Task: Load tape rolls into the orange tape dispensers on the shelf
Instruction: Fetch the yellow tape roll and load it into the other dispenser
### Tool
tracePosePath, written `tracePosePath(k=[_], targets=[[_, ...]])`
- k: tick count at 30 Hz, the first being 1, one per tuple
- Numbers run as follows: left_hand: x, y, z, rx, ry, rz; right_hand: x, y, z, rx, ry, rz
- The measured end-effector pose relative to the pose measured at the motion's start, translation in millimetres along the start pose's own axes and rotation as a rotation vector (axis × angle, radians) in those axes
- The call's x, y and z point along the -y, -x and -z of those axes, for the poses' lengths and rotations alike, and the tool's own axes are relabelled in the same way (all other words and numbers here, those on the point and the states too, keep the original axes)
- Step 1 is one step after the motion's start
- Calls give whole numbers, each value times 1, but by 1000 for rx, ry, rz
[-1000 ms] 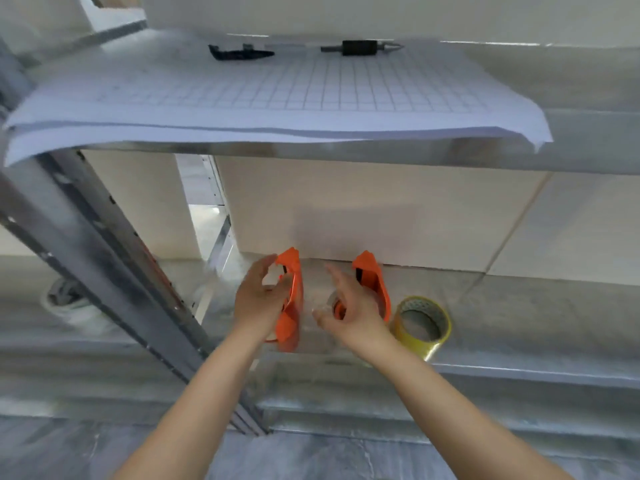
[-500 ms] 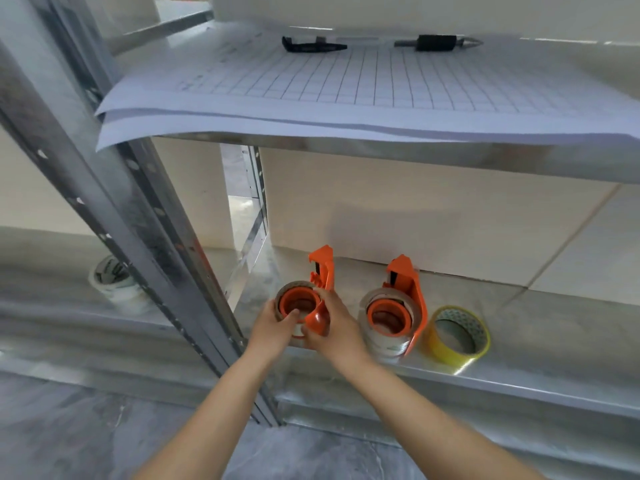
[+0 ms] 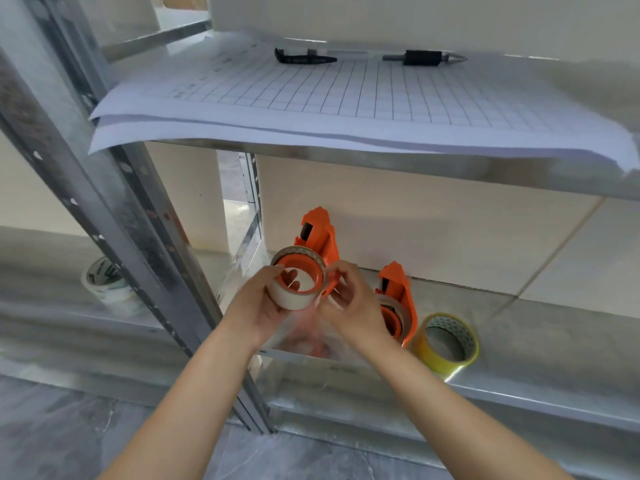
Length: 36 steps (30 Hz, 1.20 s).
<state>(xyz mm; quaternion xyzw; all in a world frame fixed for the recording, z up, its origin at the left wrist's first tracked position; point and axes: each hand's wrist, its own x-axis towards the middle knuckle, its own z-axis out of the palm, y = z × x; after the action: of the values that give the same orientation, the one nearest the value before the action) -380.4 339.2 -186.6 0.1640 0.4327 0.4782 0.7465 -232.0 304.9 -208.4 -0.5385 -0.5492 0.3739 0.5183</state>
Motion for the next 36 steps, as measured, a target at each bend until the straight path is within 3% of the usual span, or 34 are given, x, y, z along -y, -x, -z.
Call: tracePosePath(k=[2,6,11,14,19,28,33,36], targets=[[-7,3,-4,122,76,8,3,-5,15,-2,-55,2],[-6,8,-13,203,119,-79,15,-7,42,85,32,23],[3,17,-32,238,165,-104,38,2,39,31,443,413],[8,24,-42,213,63,-201,39,9,36,39,514,409],[16,32,-48,219,23,-233,37,12,47,1,413,407],[28,28,-61,217,268,-116,55,15,82,-47,150,313],[40,21,-75,139,374,-110,58,6,127,-320,-72,237],[44,16,-80,116,394,-124,42,-4,163,-448,61,207]])
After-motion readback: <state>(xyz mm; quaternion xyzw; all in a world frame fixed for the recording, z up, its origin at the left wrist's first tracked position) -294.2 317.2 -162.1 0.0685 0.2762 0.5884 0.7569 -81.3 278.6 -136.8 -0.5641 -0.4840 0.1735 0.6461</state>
